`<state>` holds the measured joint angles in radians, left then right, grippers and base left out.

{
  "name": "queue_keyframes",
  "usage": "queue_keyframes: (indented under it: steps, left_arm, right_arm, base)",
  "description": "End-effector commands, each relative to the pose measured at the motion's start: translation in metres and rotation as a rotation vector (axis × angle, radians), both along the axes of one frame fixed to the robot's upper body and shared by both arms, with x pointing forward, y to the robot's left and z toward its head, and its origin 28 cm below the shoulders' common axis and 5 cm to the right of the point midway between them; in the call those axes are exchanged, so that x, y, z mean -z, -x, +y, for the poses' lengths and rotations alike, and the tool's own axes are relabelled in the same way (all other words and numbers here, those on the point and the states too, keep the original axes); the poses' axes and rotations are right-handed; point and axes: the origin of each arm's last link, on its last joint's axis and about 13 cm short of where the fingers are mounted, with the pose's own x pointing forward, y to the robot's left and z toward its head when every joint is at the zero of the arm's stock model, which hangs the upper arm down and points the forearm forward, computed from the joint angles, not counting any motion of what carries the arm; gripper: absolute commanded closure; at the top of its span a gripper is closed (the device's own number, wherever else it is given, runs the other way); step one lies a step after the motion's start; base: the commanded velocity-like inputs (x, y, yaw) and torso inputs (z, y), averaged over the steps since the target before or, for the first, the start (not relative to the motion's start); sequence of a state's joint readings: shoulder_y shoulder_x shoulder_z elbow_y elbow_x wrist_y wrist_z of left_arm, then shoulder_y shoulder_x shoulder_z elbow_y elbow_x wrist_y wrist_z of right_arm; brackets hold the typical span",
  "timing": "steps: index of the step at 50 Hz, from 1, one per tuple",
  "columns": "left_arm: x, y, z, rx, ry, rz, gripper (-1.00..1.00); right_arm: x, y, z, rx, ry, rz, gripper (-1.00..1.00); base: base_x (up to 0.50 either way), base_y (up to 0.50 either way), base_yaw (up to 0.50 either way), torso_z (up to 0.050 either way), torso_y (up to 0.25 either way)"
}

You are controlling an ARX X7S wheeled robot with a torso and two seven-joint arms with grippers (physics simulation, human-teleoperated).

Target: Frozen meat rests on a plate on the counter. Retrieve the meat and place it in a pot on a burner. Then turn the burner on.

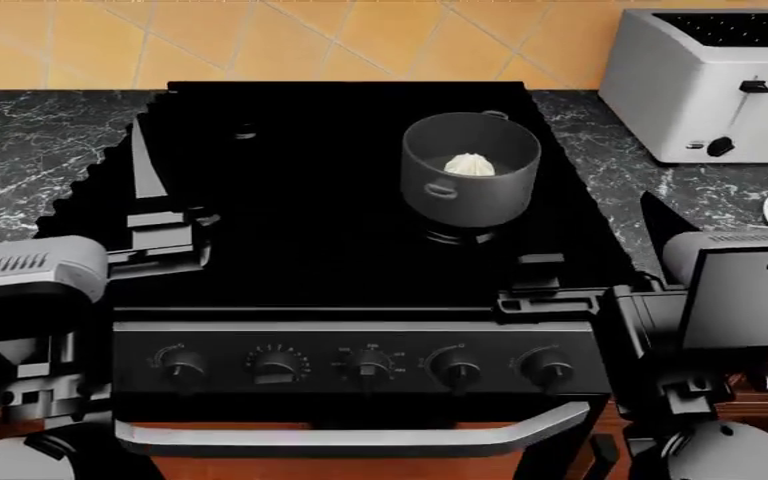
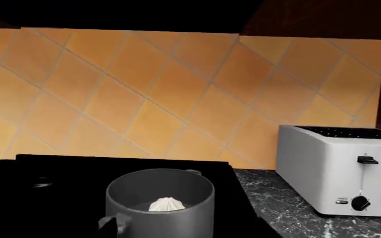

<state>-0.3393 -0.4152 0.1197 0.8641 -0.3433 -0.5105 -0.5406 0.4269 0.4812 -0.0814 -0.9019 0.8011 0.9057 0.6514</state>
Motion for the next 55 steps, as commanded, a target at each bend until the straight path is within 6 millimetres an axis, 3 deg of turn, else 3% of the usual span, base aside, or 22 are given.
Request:
queue_keyframes:
  steps: [1,10,13,19,39,55]
  left_arm:
    - [0.0,-0.001,0.0,0.0,-0.002,0.001,-1.0]
    - [-0.004,0.004,0.001,0.055,0.038,-0.013,-1.0]
    - [-0.005,0.008,0.001,0.012,-0.031,-0.044,-1.0]
    - [-0.005,0.011,0.005,-0.016,-0.004,-0.069,-1.0]
    - [-0.005,0.011,0.003,0.001,-0.011,-0.058,-1.0]
    - [-0.009,0.016,0.003,0.0,-0.009,-0.077,-1.0]
  right_arm:
    - [0.012,-0.002,-0.002,-0.005,-0.008,0.017,-1.0]
    - [0.024,0.001,-0.004,0.0,-0.017,0.053,-1.0]
    - [0.027,0.003,-0.005,0.003,-0.02,0.061,-1.0]
    - [0.027,0.008,-0.005,0.002,-0.018,0.061,-1.0]
    - [0.018,0.021,-0.003,-0.005,-0.022,0.017,-1.0]
    - [0.023,0.032,-0.006,-0.006,-0.031,0.046,-1.0]
  base:
    - [0.0,0.0,0.0,0.0,0.0]
    - [0.0,0.0,0.0,0.0,0.0]
    - [0.0,0.0,0.0,0.0,0.0]
    - [0.0,0.0,0.0,0.0,0.0]
    - [0.0,0.0,0.0,-0.05,0.0]
    - [0.0,0.0,0.0,-0.05,0.0]
